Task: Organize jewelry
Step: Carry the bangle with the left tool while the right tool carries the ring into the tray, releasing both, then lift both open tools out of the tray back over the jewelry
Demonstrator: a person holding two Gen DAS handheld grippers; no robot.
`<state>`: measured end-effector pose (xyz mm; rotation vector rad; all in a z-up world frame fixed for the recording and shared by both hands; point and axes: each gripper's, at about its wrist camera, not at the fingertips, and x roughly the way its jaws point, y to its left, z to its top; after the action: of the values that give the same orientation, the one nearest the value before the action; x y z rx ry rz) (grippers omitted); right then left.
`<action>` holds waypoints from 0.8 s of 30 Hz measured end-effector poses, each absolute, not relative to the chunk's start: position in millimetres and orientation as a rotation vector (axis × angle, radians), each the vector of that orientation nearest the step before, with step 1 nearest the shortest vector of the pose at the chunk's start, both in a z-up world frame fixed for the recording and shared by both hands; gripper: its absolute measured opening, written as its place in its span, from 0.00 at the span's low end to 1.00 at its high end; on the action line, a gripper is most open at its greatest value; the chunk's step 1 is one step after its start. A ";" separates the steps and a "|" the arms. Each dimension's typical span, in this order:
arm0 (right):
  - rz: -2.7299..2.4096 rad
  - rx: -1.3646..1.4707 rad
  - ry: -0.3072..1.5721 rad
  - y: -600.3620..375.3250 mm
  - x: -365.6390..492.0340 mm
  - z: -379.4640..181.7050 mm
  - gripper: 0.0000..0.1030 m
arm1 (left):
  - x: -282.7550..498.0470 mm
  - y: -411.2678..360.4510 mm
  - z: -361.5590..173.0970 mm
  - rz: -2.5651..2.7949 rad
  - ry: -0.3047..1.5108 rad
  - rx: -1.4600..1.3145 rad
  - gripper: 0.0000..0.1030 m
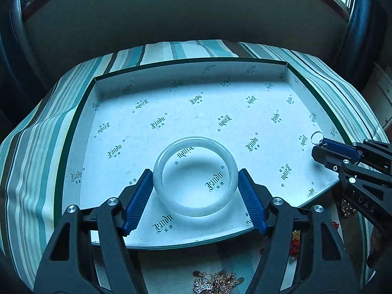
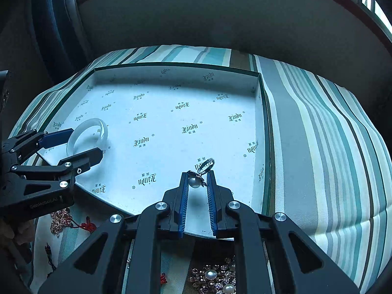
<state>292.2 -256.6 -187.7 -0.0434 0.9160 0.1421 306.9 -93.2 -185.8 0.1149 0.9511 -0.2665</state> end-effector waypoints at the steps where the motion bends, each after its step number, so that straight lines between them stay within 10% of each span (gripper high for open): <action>1: 0.140 -0.043 0.917 -258.0 293.0 -188.7 0.15 | 307.8 -94.0 -187.1 -0.267 0.955 0.113 0.68; 17: 0.151 -0.021 0.932 -265.6 298.8 -192.8 0.16 | 310.9 -109.3 -193.9 -0.293 0.983 0.075 0.69; 24: 0.157 -0.018 0.919 -264.4 297.8 -189.7 0.41 | 310.9 -104.9 -187.3 -0.283 0.968 0.075 0.81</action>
<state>297.8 -264.4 -189.7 -0.0180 0.9193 0.1568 310.9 -104.9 -187.3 0.0750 0.9681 -0.2830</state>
